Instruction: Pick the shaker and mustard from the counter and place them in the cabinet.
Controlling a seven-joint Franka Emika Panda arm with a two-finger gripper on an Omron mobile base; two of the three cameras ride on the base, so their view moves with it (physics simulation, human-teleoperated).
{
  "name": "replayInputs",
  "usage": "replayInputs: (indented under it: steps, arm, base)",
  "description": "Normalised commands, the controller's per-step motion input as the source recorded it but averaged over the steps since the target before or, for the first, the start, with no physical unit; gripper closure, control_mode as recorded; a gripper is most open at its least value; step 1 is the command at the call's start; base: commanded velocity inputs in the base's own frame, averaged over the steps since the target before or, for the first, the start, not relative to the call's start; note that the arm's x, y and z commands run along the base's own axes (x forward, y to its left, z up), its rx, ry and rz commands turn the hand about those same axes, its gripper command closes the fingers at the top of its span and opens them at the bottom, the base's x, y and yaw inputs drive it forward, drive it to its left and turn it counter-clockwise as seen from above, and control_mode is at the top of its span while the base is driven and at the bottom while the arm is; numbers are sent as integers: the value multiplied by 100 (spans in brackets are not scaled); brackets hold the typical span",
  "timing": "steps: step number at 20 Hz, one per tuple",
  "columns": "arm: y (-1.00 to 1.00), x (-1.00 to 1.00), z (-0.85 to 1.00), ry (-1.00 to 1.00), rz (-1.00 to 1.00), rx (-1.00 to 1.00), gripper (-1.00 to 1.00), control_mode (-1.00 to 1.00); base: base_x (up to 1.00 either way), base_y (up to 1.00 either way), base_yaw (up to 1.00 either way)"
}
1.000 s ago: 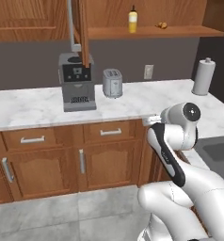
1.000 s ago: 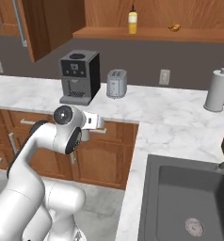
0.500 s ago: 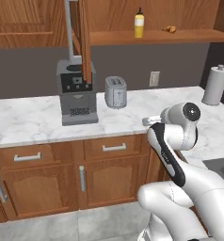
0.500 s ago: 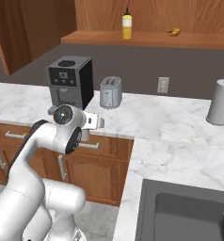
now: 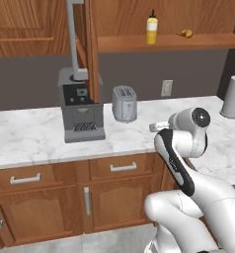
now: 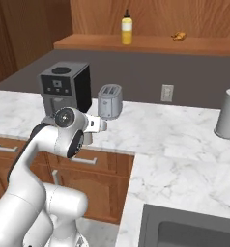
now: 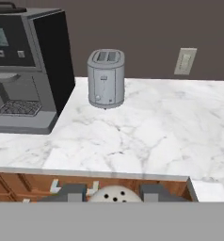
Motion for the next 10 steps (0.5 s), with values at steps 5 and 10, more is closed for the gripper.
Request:
replayInputs:
  steps: [5, 10]
  arm:
    - [0, 0, 0, 0, 0, 0, 100, 100]
    - [0, 0, 0, 0, 0, 0, 100, 100]
  base:
    - [45, -9, 0]
    - [37, -8, 0]
